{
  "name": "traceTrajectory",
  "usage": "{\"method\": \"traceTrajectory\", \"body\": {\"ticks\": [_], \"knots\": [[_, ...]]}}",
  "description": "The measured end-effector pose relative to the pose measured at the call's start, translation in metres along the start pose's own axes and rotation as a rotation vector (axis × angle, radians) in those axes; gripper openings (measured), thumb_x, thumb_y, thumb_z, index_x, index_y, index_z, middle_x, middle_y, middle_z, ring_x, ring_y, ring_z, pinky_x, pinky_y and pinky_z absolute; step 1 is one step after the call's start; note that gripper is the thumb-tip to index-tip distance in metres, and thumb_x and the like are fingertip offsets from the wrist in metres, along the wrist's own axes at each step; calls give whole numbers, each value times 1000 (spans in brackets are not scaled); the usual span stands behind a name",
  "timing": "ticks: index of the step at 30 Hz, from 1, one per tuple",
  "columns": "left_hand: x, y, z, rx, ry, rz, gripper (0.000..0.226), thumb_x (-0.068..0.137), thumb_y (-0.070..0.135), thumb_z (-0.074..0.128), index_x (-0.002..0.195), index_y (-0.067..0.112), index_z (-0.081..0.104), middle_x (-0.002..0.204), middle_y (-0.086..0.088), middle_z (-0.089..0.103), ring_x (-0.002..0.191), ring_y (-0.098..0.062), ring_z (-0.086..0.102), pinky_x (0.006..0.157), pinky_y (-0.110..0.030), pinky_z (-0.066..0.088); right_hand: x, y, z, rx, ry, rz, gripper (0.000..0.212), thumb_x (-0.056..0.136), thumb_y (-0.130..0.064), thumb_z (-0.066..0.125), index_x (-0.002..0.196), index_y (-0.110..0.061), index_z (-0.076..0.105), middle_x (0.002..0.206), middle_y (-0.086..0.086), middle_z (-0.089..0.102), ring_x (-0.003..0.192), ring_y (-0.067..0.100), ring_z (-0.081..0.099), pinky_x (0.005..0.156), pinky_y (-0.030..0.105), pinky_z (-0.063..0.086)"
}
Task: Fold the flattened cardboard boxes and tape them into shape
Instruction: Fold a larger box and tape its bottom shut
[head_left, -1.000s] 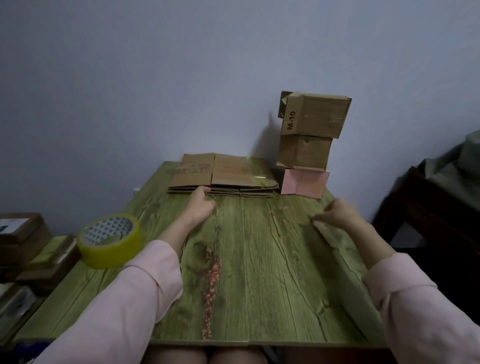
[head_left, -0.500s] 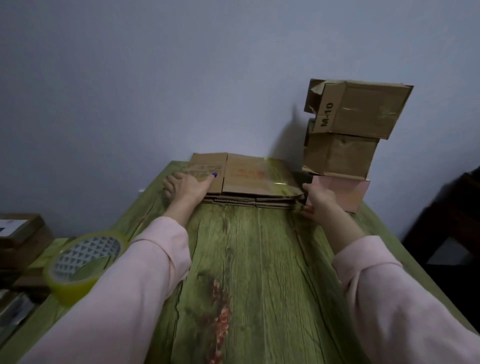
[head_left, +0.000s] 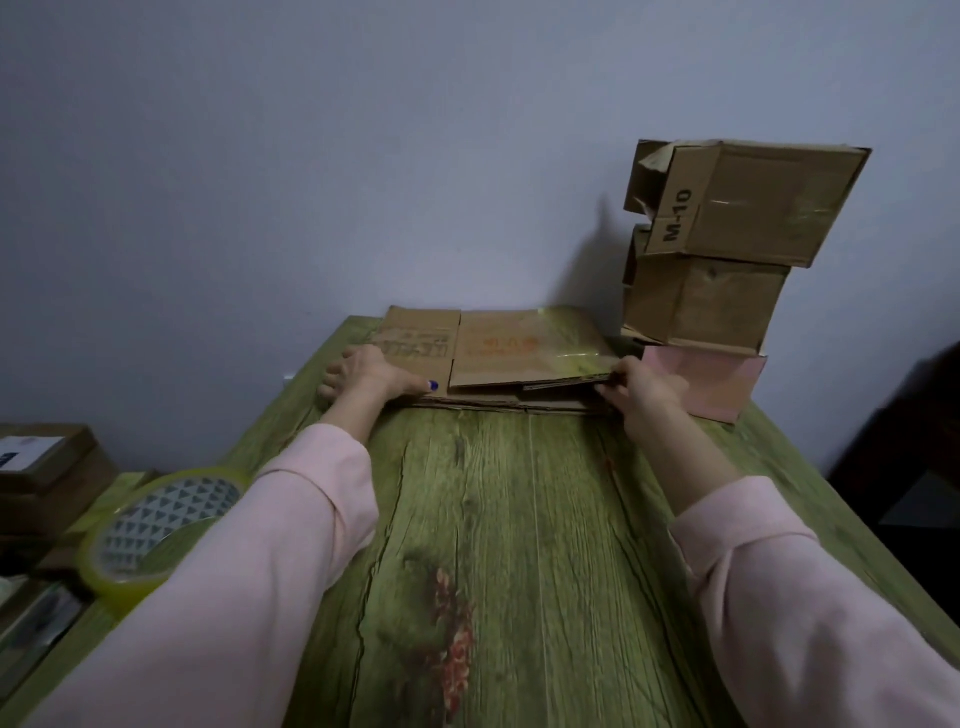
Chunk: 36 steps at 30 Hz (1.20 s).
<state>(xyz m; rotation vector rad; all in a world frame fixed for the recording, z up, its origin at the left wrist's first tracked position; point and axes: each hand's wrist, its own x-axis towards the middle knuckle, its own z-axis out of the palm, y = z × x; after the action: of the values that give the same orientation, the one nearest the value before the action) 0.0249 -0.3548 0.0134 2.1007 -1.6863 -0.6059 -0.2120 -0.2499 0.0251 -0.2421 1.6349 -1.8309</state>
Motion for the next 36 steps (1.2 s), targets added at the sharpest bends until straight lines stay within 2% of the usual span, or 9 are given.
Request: {"method": "traceTrajectory", "body": {"ticks": [4, 7, 9, 13, 18, 22, 27, 32, 36], "knots": [[-3, -6, -25, -47, -3, 18, 111, 56, 48, 85, 137, -4, 29, 133, -20, 37, 122, -37, 38, 98, -42, 39, -23, -5, 1, 91, -87, -14, 32, 85, 11, 57, 69, -1, 32, 80, 12, 46, 68, 23, 57, 74, 29, 57], [-16, -14, -48, -90, 49, 5, 113, 56, 46, 87, 136, -6, 25, 132, -23, 36, 122, -38, 38, 101, -43, 38, -37, -9, -2, 155, -190, -9, 14, 83, 12, 59, 83, 4, 48, 109, 27, 55, 71, 27, 61, 49, 22, 56], [-29, -20, -66, -90, 64, 28, 114, 56, 48, 86, 137, -6, 26, 133, -21, 35, 122, -38, 36, 99, -43, 38, -51, -15, -9, 236, -242, -12, 31, 81, 14, 59, 106, 0, 46, 121, 27, 50, 74, 26, 61, 48, 25, 56], [-67, -36, -95, -80, 60, 72, 113, 61, 49, 83, 141, -4, 23, 139, -20, 30, 127, -38, 30, 101, -42, 37, -96, -28, -32, 347, -364, 4, 53, 84, 16, 53, 133, 6, 36, 95, 23, 54, 80, 29, 61, 55, 32, 59], [-147, -56, -108, -102, 94, 135, 106, 66, 51, 78, 141, -3, 25, 140, -21, 28, 128, -38, 27, 101, -44, 36, -152, -36, -91, 360, -398, 34, 6, 88, 9, 51, 93, 6, 53, 101, 24, 58, 91, 31, 64, 58, 28, 59], [-220, -79, -85, -198, 132, 168, 111, 65, 51, 79, 139, -3, 18, 138, -23, 26, 130, -37, 26, 106, -45, 31, -177, -18, -152, 421, -379, 66, 9, 92, 4, 49, 87, -3, 52, 96, 14, 58, 88, 22, 62, 77, 32, 56], [-281, -103, -44, -247, 109, 226, 110, 64, 48, 80, 138, -4, 17, 137, -24, 24, 130, -36, 24, 107, -40, 25, -200, 15, -206, 409, -208, 59, 9, 91, 2, 51, 84, -4, 53, 95, 11, 59, 86, 18, 63, 62, 21, 58], [-300, -127, -22, -200, 21, 172, 109, 66, 50, 77, 141, 0, 16, 139, -22, 23, 132, -36, 22, 108, -40, 23, -219, 40, -224, 198, -22, -36, 13, 90, 2, 55, 77, 0, 57, 93, 9, 61, 77, 14, 63, 63, 18, 57], [-299, -136, -12, -86, 100, 268, 105, 71, 52, 72, 144, 2, 16, 148, -20, 15, 139, -33, 10, 113, -45, 13, -212, 52, -228, -333, 65, -186, 15, 87, -3, 60, 99, -2, 69, 103, 6, 66, 86, 17, 62, 72, 23, 55]]}}
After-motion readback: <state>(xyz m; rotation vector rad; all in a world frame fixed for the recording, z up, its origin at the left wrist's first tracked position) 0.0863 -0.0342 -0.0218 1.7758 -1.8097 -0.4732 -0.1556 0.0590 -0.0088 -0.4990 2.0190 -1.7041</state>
